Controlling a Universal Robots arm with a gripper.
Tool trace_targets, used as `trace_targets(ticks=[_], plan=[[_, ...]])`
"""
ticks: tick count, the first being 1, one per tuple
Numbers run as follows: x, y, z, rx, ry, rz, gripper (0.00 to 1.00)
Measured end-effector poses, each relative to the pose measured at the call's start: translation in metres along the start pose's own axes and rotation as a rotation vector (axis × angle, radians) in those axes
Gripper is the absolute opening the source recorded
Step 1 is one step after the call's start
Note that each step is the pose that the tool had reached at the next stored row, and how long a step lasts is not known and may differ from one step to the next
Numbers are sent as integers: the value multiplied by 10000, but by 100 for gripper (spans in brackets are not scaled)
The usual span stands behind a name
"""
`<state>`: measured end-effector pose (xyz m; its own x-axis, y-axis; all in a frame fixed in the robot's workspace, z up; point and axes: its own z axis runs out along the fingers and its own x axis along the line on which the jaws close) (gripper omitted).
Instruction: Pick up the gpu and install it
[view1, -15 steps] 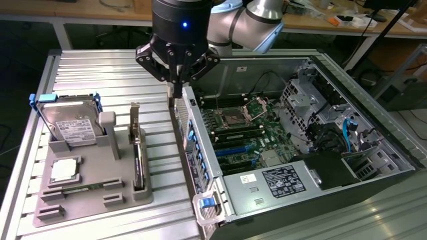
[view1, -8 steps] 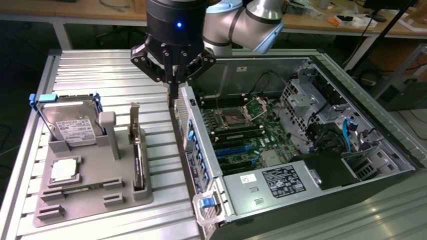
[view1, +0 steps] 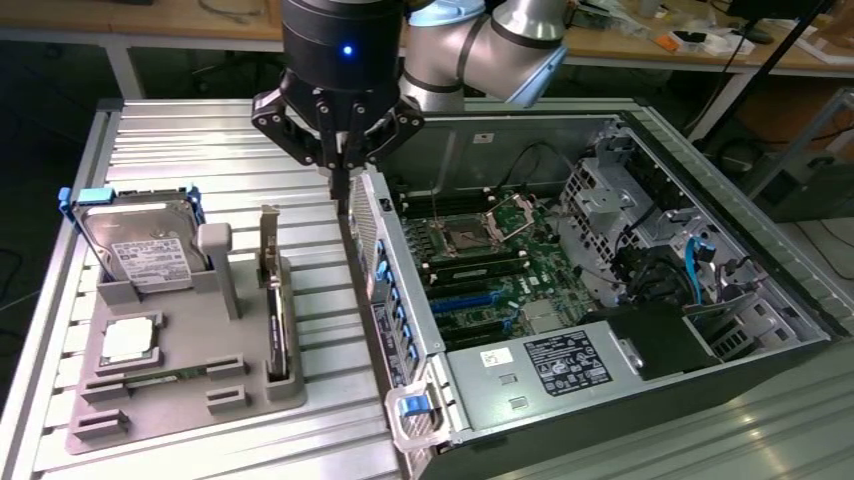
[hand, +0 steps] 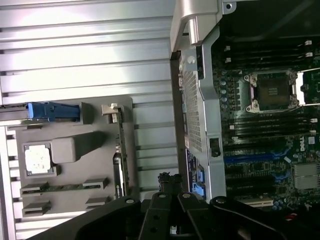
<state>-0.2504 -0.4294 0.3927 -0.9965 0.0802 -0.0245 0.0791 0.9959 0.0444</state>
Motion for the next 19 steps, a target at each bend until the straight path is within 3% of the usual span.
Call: trace_targets(ticks=[19], plan=[[162, -36, -6, 0, 1, 0, 11]])
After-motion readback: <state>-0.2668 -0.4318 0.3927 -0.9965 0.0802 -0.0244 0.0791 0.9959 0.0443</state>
